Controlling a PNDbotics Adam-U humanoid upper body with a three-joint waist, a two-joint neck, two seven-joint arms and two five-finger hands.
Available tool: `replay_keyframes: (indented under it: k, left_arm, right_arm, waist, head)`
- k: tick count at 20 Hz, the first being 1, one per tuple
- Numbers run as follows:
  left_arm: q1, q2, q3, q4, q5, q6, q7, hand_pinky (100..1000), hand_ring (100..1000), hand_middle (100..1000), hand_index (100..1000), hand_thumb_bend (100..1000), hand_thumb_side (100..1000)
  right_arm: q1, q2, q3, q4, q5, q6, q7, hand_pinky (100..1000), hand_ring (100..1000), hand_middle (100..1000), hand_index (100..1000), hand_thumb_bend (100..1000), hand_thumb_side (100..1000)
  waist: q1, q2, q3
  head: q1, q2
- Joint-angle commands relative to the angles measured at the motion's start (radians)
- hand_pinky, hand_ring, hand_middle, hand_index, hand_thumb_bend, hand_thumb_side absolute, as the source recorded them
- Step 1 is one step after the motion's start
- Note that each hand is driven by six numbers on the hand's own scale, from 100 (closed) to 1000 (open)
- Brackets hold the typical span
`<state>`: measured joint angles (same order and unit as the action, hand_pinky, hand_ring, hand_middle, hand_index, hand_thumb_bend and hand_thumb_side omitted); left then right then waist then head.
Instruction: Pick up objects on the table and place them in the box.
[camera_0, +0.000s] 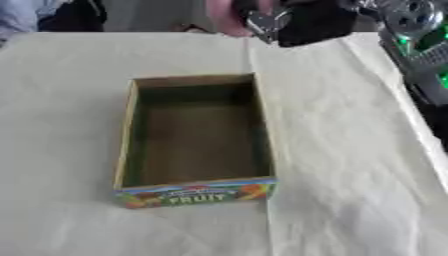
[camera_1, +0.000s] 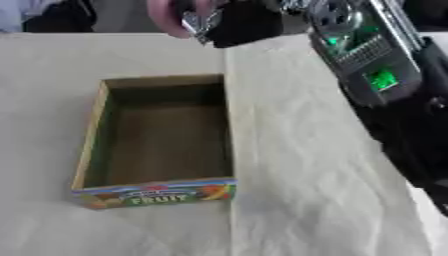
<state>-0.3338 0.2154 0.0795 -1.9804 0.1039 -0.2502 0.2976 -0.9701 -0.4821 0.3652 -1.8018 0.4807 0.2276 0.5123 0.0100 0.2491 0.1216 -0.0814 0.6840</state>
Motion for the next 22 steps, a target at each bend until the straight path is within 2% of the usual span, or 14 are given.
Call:
replay_keyframes:
  k: [1,7,15,22]
  left_arm:
    - [-0.012,0.023,0.012,-0.020,0.001,-0.008,0.014,477,546,548,650,100,870]
    - [-0.014,0.023,0.013,-0.020,0.001,-0.014,0.017,476,546,547,648,100,866]
    - [-0.012,0.023,0.012,-0.020,-0.001,-0.014,0.010,477,547,546,646,100,869]
    - [-0.011,0.021,0.010,-0.020,-0.002,-0.012,0.006,477,548,546,643,100,874]
  right_arm:
    - [0.001,0.050,0.001,-0.002,0.028,0.008,0.013,486,647,573,666,100,567]
    - [0.054,0.123,0.032,0.049,0.101,-0.009,0.028,484,649,569,664,100,562]
    - [0.100,0.143,0.079,0.139,0.209,-0.059,0.021,490,661,568,654,100,562]
    - [0.134,0.170,0.108,0.223,0.278,-0.099,0.029,495,673,551,658,100,557]
  waist:
    - [0.001,-0.021,0.003]
    - [-0.001,-0.017,0.008]
    - [0.000,-0.005,0.012]
    - [-0.003,0.011,0.010]
  head:
    - [0.001,0.007]
    - [0.001,0.001]
    - [0.005,0.002]
    - [-0.017,0.008]
